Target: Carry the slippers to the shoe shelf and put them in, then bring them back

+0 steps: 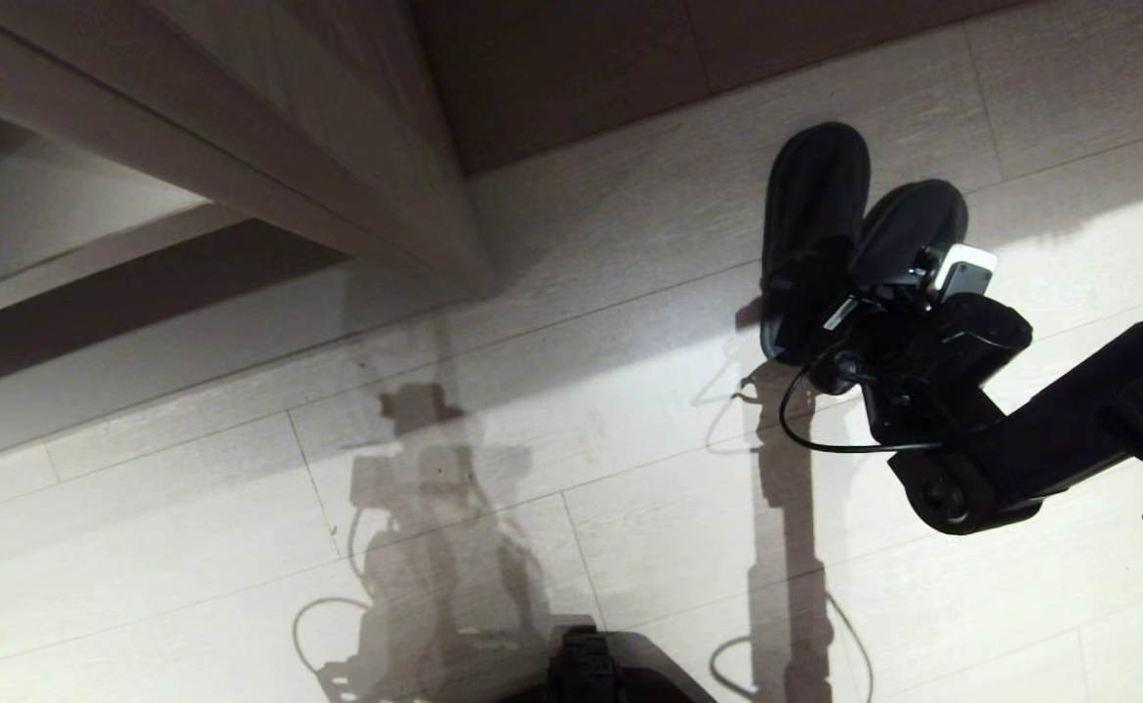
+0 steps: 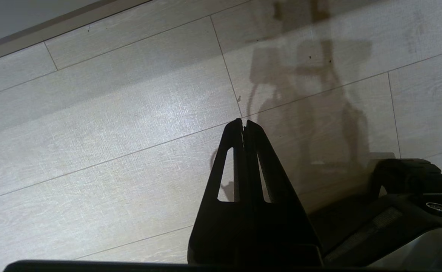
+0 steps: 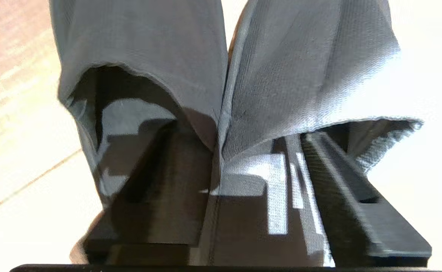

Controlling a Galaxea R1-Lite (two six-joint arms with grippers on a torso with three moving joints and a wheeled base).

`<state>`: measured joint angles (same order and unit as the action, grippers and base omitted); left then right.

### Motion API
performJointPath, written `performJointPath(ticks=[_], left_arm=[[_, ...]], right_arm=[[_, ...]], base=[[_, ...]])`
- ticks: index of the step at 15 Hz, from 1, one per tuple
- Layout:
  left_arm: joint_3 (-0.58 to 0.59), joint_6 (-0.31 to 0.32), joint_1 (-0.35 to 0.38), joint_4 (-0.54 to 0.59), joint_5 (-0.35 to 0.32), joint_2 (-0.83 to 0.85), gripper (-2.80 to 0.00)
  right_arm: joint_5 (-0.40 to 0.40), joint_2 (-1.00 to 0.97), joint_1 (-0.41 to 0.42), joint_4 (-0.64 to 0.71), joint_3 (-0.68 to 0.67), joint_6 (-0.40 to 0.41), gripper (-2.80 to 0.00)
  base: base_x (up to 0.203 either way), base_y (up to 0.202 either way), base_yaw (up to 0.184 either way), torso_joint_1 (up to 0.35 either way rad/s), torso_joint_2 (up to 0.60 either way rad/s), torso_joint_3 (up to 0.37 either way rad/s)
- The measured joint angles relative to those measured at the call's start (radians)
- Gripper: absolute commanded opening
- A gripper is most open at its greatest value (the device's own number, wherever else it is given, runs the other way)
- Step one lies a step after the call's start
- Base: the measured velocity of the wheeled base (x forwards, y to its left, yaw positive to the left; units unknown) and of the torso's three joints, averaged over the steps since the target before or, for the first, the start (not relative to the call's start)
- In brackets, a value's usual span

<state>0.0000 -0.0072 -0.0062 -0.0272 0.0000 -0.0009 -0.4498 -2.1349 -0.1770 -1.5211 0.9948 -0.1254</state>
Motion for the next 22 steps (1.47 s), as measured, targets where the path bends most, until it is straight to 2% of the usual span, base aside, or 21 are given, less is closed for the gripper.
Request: performJointPath(ticks=[5, 12, 13, 16, 22], left_arm=[[0.000, 0.000, 0.000, 0.000, 0.000, 0.000, -2.80], [0.000, 0.000, 0.000, 0.000, -0.002, 0.000, -2.80], [0.000, 0.000, 0.000, 0.000, -0.001, 0.000, -2.80], [0.000, 0.000, 0.000, 0.000, -0.001, 0.000, -2.80], [0.000, 0.000, 0.000, 0.000, 0.000, 0.000, -2.80]], right_arm=[[0.008, 0.004, -0.001, 0.000, -0.086, 0.015, 0.00], [0.111, 0.110, -0.053, 0.000, -0.280, 0.011, 0.00], [0.141, 0.141, -0.064, 0.000, -0.315, 0.010, -2.80], [0.210, 0.239, -0.092, -0.001, -0.402, 0.016, -2.80], [0.320, 0.421, -0.109, -0.001, -0.613, 0.088, -2.80]], base=[[0.000, 0.000, 0.000, 0.000, 0.00, 0.000], [0.000, 0.000, 0.000, 0.000, 0.00, 0.000], [0.000, 0.000, 0.000, 0.000, 0.00, 0.000], [0.000, 0.000, 0.000, 0.000, 0.00, 0.000], [0.000, 0.000, 0.000, 0.000, 0.00, 0.000]])
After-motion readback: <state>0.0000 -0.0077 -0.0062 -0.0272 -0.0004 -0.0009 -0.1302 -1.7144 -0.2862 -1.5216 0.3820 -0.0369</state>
